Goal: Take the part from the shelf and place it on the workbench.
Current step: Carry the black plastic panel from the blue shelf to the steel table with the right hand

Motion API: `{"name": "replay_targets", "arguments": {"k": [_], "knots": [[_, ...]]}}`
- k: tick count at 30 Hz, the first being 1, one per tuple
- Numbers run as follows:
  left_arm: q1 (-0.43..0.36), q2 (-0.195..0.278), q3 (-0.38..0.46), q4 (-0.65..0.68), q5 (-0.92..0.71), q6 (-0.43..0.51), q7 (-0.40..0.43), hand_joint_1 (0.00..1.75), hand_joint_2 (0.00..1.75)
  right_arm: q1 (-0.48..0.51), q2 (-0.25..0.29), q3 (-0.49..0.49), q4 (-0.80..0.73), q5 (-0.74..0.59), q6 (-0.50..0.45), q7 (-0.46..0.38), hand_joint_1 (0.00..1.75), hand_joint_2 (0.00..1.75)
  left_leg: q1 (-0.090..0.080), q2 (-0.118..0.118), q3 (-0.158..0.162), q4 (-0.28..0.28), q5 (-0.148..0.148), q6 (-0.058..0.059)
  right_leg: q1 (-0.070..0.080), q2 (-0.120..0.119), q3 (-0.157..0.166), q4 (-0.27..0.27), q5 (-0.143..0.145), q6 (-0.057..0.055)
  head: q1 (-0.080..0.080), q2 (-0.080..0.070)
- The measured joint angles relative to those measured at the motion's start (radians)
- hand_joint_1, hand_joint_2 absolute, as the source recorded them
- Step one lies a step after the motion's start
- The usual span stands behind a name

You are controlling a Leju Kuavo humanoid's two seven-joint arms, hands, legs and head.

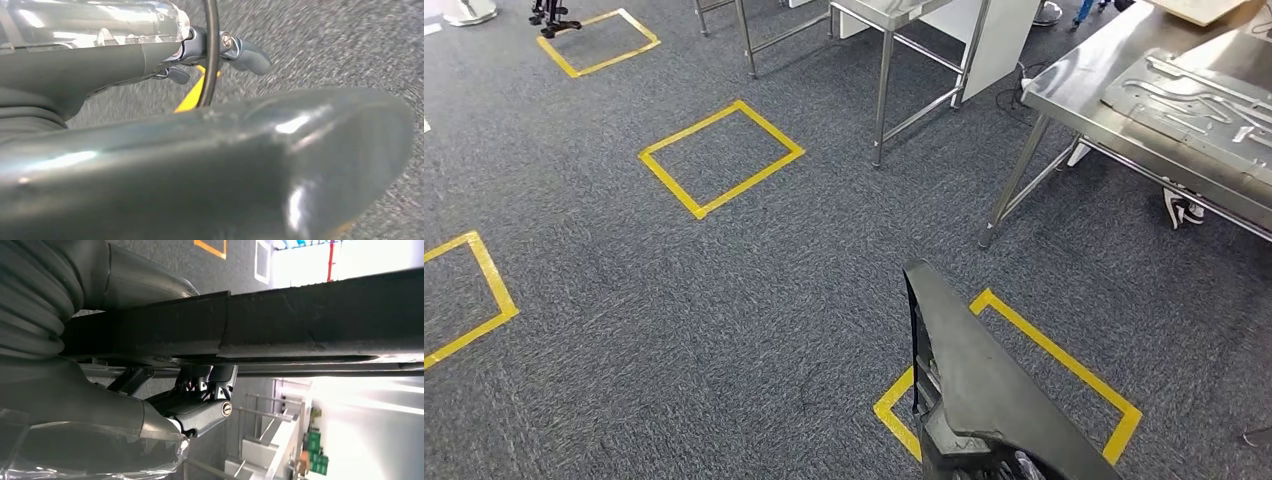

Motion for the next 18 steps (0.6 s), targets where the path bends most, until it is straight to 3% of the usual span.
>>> {"name": "replay_targets", "arguments": {"k": [2,4,6,8,9,10,11,13,15,17,18], "knots": [[-0.002,0.0,0.0,0.0,0.0,0.0,0.0,0.0,0.0,0.002,0.001,-0.001,0.0,0.0,0.0,0.0,1.75,1.75,-0.001,0.02,0.005,-0.01,0.002,0.009,-0.005,0.014,-0.007,-0.001,0.004,0.013,0.0,0.0],[-0.002,-0.001,0.0,0.0,0.0,0.0,0.0,0.0,0.0,0.003,0.003,-0.002,0.0,0.0,0.0,-0.001,1.75,1.75,0.002,0.046,0.011,-0.022,0.009,0.022,-0.002,-0.032,-0.021,0.027,-0.015,0.022,0.0,0.0],[0.0,-0.002,0.0,0.0,-0.001,-0.001,0.0,0.0,0.0,0.001,0.005,-0.004,0.0,0.001,0.0,-0.001,1.75,1.75,0.002,0.074,0.013,-0.029,0.01,0.031,-0.002,-0.098,-0.069,0.127,-0.073,0.03,0.0,0.0],[0.003,-0.002,0.0,0.0,-0.003,-0.002,0.0,0.0,0.0,0.0,0.009,-0.005,0.0,0.004,-0.002,-0.001,1.75,1.75,-0.001,0.103,0.013,-0.029,0.008,0.034,-0.007,-0.117,-0.13,0.246,-0.123,0.037,0.0,0.0],[0.004,-0.001,0.0,0.0,-0.004,-0.003,0.0,0.0,0.0,0.001,0.011,-0.006,0.0,0.005,-0.003,-0.001,1.75,1.75,-0.001,0.118,0.013,-0.028,0.006,0.033,-0.009,-0.12,-0.142,0.269,-0.123,0.04,0.0,0.0],[0.003,-0.001,0.0,0.0,-0.005,-0.004,-0.001,0.0,0.0,0.002,0.012,-0.007,0.0,0.006,-0.003,-0.001,1.75,1.75,-0.001,0.132,0.015,-0.028,0.003,0.032,-0.01,-0.123,-0.134,0.254,-0.105,0.041,0.0,0.0],[0.002,-0.001,0.0,0.0,-0.006,-0.004,-0.002,0.0,0.0,0.003,0.012,-0.007,0.0,0.008,-0.004,-0.001,1.75,1.75,-0.002,0.146,0.019,-0.028,0.001,0.03,-0.011,-0.131,-0.105,0.201,-0.072,0.041,0.0,0.0],[0.0,-0.002,0.0,0.0,-0.007,-0.006,-0.006,0.0,0.0,0.003,0.012,-0.009,0.0,0.012,-0.004,-0.001,1.75,1.75,-0.005,0.168,0.028,-0.028,-0.007,0.022,-0.006,-0.171,-0.026,0.06,-0.013,0.033,0.0,0.0],[0.0,-0.002,0.0,0.0,-0.008,-0.006,-0.01,0.0,0.0,0.003,0.012,-0.012,0.0,0.015,-0.003,-0.001,1.75,1.75,-0.008,0.186,0.037,-0.027,-0.015,0.011,0.003,-0.196,0.01,-0.008,0.001,0.022,0.0,0.0],[-0.003,-0.002,0.0,0.0,-0.008,-0.006,-0.013,0.0,0.0,0.004,0.013,-0.014,-0.001,0.018,-0.003,0.0,1.75,1.75,-0.008,0.205,0.046,-0.03,-0.019,0.0,0.007,-0.178,0.01,-0.013,0.0,0.013,0.0,0.0],[-0.005,-0.002,0.0,0.0,-0.008,-0.006,-0.013,0.0,0.0,0.006,0.013,-0.015,-0.001,0.018,-0.003,0.0,1.75,1.75,-0.006,0.199,0.049,-0.027,-0.025,-0.007,0.005,-0.166,0.011,-0.018,0.002,0.007,0.0,0.0]]}}
